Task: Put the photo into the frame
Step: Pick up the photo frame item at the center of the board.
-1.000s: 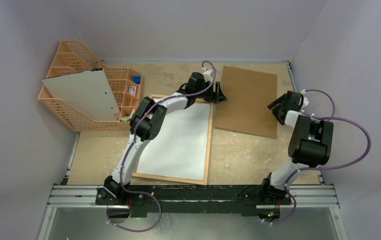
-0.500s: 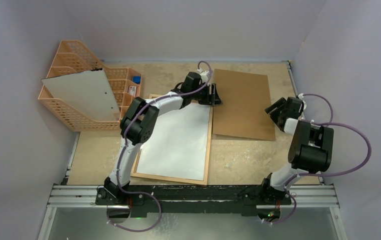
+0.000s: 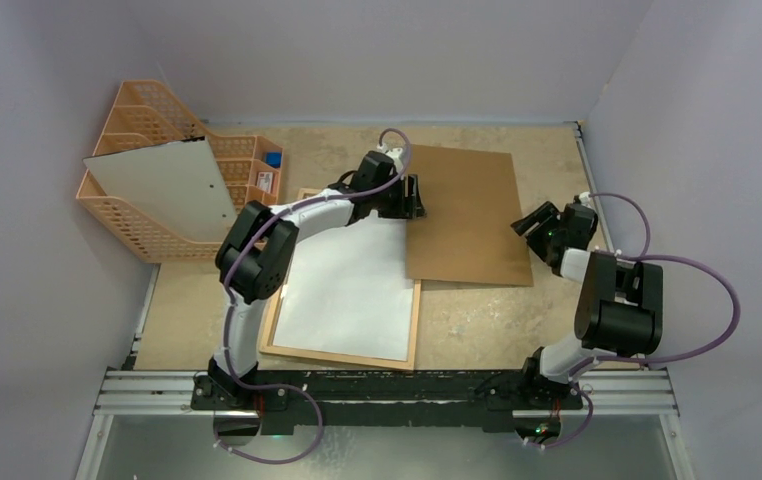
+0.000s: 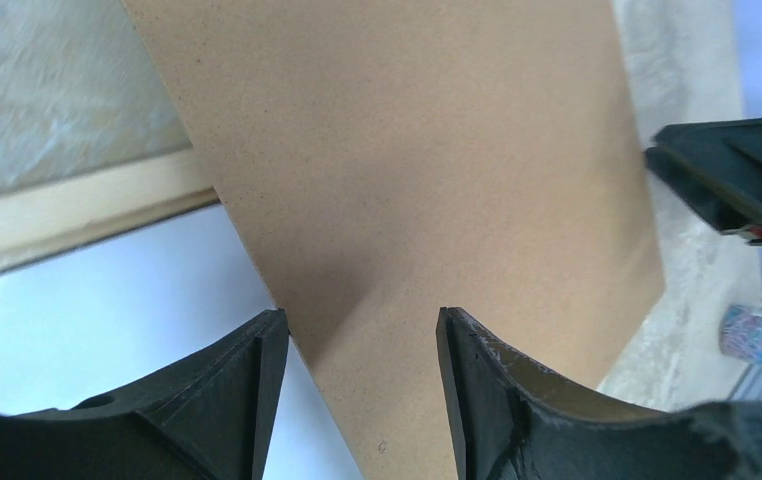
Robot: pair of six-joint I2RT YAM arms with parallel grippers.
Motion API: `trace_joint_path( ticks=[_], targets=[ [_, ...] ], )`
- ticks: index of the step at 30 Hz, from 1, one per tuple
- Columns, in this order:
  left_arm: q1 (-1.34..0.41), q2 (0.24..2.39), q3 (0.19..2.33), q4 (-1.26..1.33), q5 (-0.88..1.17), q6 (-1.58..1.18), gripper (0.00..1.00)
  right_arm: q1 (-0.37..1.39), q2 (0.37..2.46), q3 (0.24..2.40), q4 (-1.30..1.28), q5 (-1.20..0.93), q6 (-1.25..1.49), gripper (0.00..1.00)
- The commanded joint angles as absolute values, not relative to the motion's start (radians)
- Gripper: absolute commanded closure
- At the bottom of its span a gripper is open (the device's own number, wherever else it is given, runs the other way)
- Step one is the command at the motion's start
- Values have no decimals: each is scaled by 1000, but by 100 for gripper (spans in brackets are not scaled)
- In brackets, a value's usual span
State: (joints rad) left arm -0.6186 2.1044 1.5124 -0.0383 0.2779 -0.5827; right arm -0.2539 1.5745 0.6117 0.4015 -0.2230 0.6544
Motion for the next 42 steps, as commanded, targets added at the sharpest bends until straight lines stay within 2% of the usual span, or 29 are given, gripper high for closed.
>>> trace_joint_path(
  ticks=[1,5,12,28,42],
  targets=[
    [-650,2031,1470,-75,238,-592,42,-207,1593,556,239,-344,680,34],
    [-641,2026,1446,-106,202,-597,41,-207,1590,551,234,-324,672,34],
    [-625,1989,1400,-103,159,-631,33,-207,1585,554,225,-278,659,35],
    [-583,2031,1394,46,335,-823,32,-206,1588,547,239,-284,664,35],
    [-577,2076,1390,9,233,-878,32,-207,1600,543,247,-282,670,36]
  ],
)
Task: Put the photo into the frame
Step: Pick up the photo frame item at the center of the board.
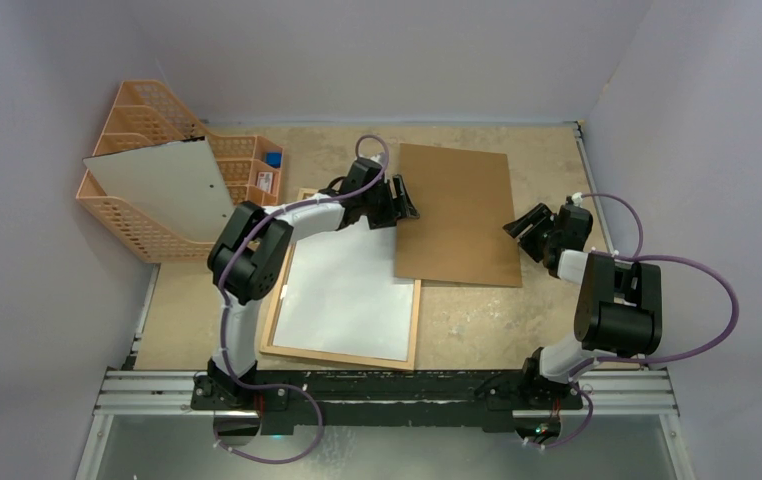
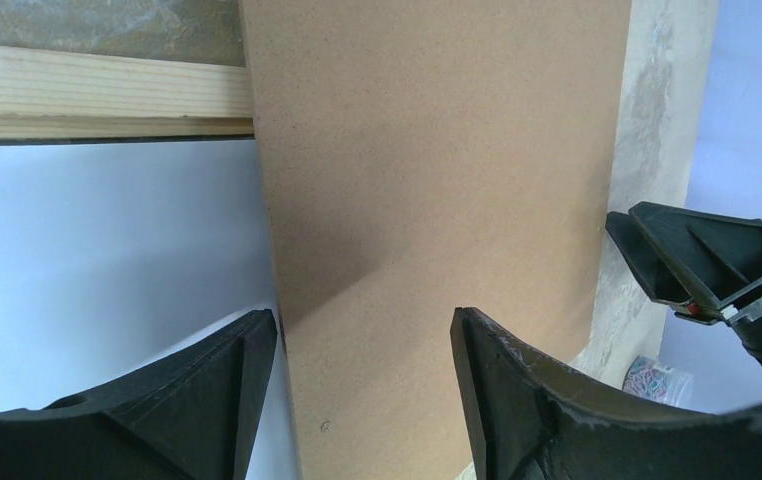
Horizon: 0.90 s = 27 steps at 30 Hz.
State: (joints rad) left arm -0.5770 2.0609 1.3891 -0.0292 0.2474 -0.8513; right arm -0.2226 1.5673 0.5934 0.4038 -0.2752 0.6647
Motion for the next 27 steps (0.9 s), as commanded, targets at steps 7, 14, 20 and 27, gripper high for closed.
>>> trace_joint_path(
  ticks=[7,14,20,27],
  targets=[
    [-576,2082,1385,22,257,-901,36,-207,1600,542,250,-283,673,36],
    [-575,2069,1365,110,355,-953,49,-207,1597,543,250,-292,673,36],
    [-573,2025,1321,211,432,-1007,58,-207,1596,543,249,-302,671,36],
    [-531,1994,1292,332,538,-1063,63,-207,1603,557,218,-277,655,37]
  ],
)
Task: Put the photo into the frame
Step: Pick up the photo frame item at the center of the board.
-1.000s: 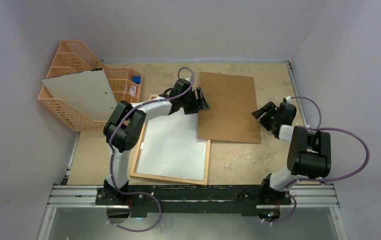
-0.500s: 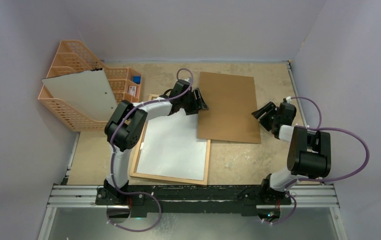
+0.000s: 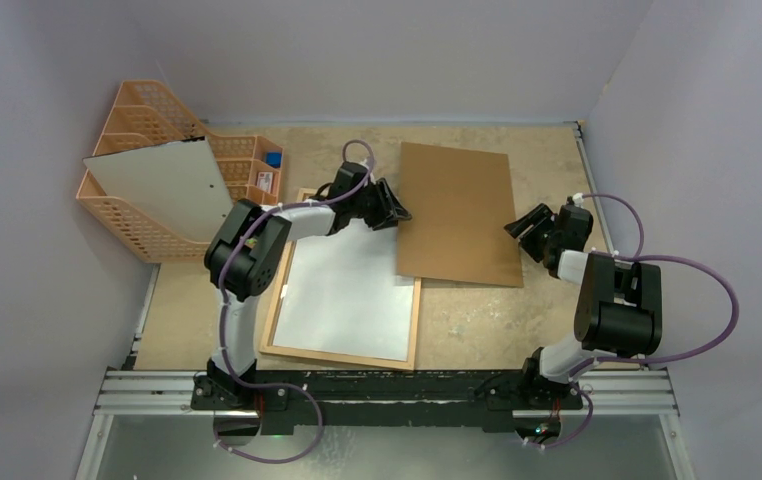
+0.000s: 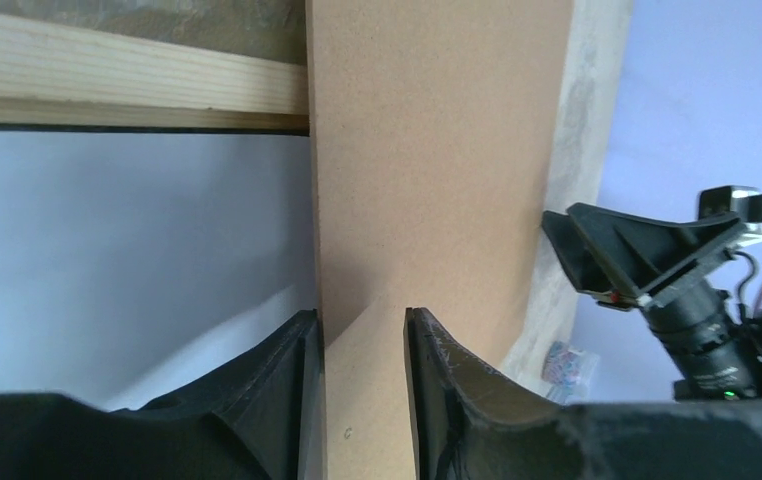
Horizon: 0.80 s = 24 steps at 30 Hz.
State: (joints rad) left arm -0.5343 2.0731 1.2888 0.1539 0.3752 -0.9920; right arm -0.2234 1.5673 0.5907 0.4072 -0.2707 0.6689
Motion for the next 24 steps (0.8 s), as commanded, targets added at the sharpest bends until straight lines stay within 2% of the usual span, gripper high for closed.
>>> trace_joint_path(
  ticks=[1,9,24],
  targets=[
    [-521,1990,1292,339,551,-1066,65,-207,1603,557,218,-278,657,37],
    [-514,1993,1304,373,611,-1081,74,-207,1596,568,210,-274,656,37],
    [-518,2028,1371,344,638,-1017,85,-207,1568,578,191,-253,643,38]
  ],
)
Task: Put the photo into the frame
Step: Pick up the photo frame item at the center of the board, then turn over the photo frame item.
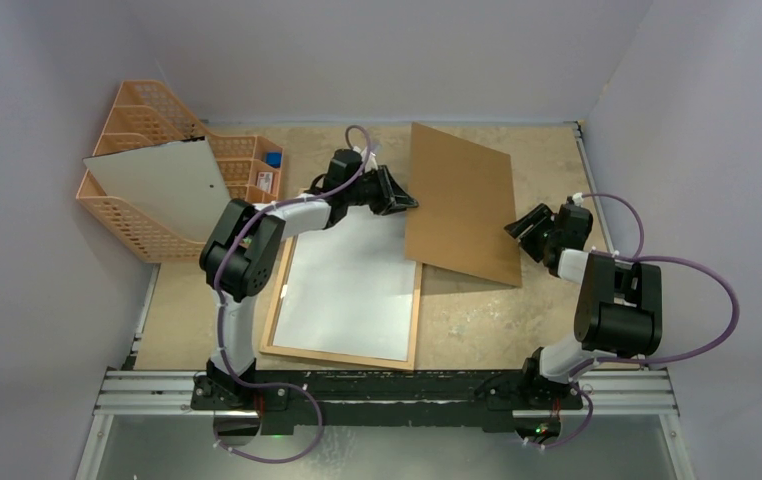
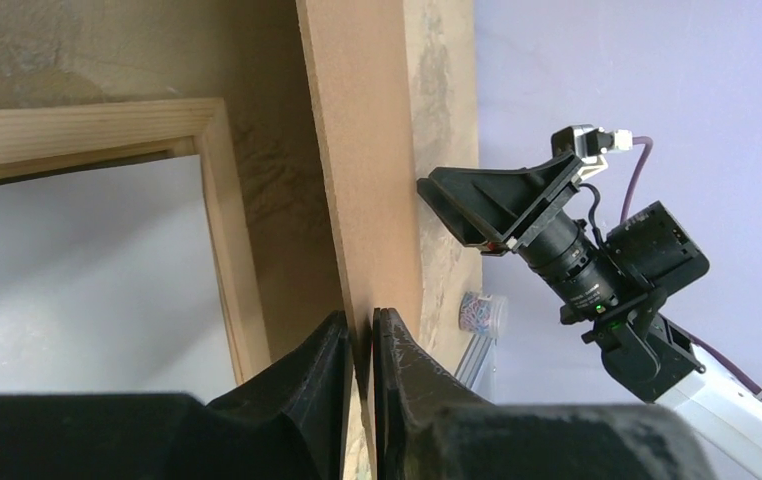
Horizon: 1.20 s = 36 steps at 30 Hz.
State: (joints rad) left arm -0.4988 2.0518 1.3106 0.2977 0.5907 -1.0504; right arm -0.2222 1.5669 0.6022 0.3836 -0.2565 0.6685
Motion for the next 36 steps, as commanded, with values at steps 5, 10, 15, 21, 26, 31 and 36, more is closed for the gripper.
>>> trace_joint_path(
  ticks=[5,10,15,21,26,31,36],
  targets=[
    [-522,2024,1384,331,615,-959,100,-207,1545,582,185,-261,631,37],
    [-530,1951,1405,236,527,-830,100,-207,1480,602,146,-184,634,32],
    [-566,1865,1421,169,441,-710,100,-194,1355,650,60,-62,657,25],
    [-657,1758,1419,140,268,-611,100,-120,1205,768,-103,113,656,20],
    [-760,1672,1412,131,98,-491,100,-48,1105,883,-183,148,646,21],
    [-854,1609,1368,178,-60,-407,100,67,1017,997,-213,133,640,23],
    [-933,1580,1315,269,-196,-353,100,169,977,1105,-235,122,631,25]
  ],
)
